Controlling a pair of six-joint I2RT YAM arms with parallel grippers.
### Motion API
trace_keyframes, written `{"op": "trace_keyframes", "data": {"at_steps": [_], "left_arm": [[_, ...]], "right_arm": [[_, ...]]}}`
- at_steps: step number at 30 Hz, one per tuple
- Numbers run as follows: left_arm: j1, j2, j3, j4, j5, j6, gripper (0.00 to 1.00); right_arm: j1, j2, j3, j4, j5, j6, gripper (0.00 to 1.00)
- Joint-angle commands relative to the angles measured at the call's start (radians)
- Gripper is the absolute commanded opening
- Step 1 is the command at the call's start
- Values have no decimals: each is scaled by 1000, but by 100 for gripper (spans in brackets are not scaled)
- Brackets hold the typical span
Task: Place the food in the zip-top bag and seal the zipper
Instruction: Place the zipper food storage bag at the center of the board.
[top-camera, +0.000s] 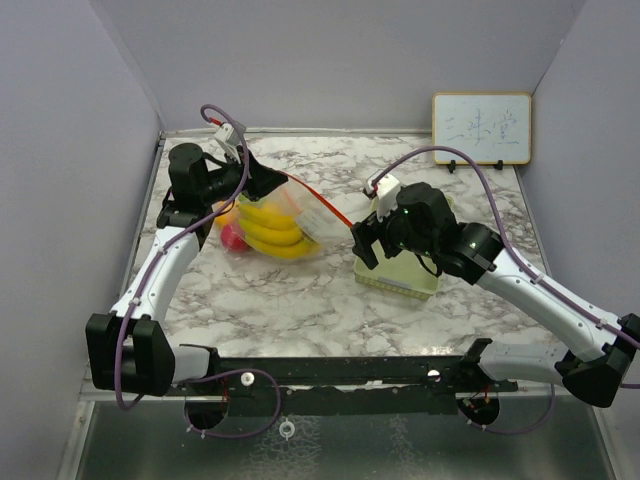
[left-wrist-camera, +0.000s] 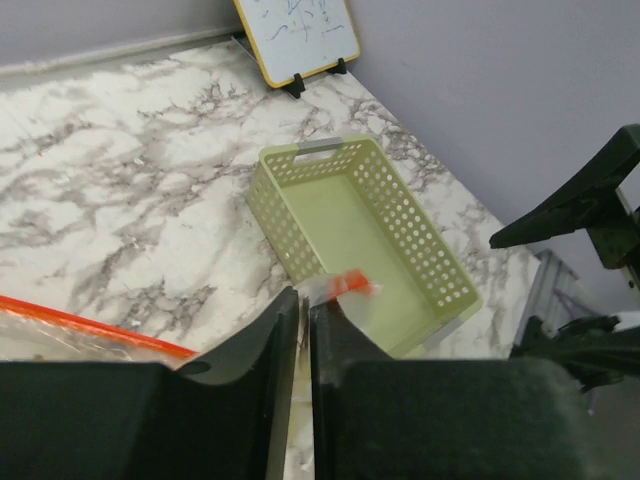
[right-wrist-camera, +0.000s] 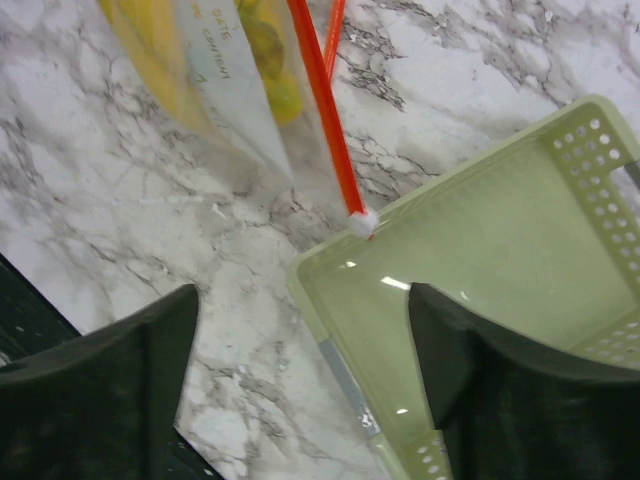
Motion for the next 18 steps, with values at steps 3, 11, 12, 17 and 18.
{"op": "trace_keyframes", "data": {"at_steps": [3, 11, 12, 17, 18], "left_arm": [[7, 82, 118, -182, -64, 11, 99], [7, 127, 250, -557, -634, -100, 99], [7, 126, 261, -591, -701, -111, 99], [6, 113, 266, -639, -831, -111, 99], [7, 114, 264, -639, -833, -116, 99]], "right_arm": [[-8, 59, 144, -28, 64, 88, 100], [-8, 81, 164, -31, 52, 119, 100], [-8, 82, 164, -31, 51, 120, 100], [-8, 91, 171, -30, 51, 121, 100], [-7, 94, 173, -30, 48, 122, 100]]}}
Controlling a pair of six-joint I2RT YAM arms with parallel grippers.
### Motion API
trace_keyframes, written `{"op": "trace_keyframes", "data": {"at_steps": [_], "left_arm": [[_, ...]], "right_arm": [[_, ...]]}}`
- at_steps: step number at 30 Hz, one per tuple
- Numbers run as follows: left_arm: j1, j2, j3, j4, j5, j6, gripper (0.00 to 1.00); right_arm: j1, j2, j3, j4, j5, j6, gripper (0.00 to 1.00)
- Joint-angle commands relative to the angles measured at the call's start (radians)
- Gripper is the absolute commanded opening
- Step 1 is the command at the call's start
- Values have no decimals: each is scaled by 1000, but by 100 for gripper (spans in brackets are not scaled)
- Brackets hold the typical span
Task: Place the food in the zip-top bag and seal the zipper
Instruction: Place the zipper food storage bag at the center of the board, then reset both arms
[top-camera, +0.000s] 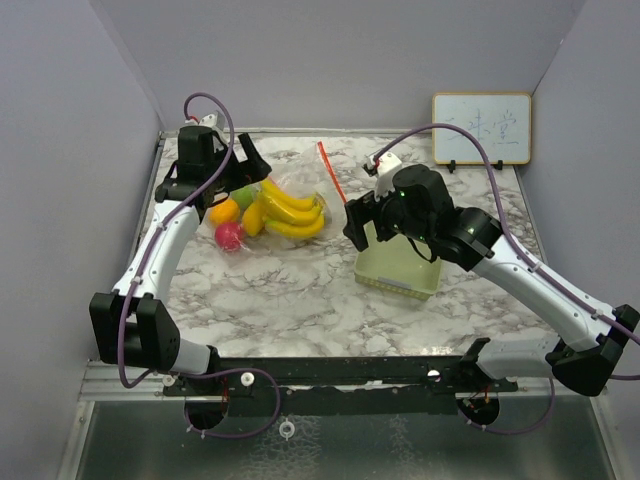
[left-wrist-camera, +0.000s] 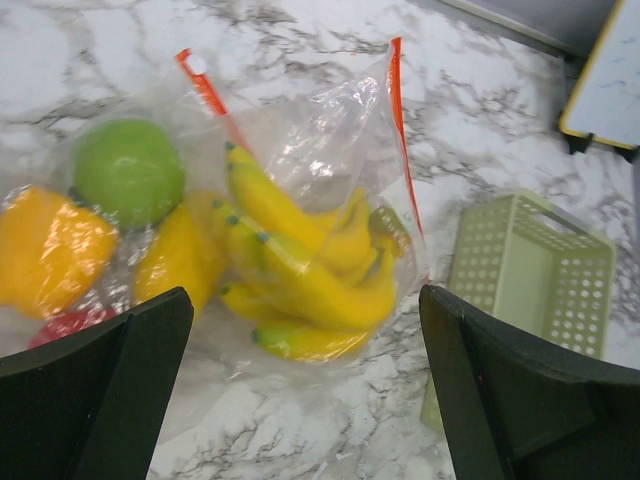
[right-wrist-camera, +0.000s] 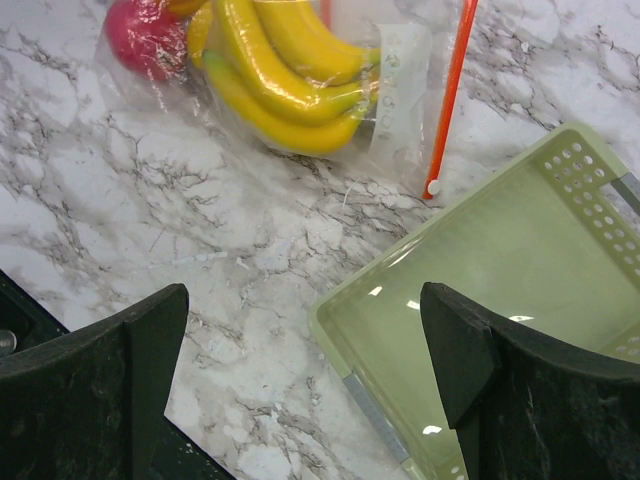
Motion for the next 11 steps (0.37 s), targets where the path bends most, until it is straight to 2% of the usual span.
{"op": "trace_keyframes", "data": {"at_steps": [1, 11], "left_arm": [[3, -10, 19, -95, -181, -35, 99], [3, 0, 13, -81, -167, 7, 99]], "right_arm": [[-3, 18, 25, -1, 14, 17, 100], [-4, 14, 16, 3, 10, 26, 100]]}}
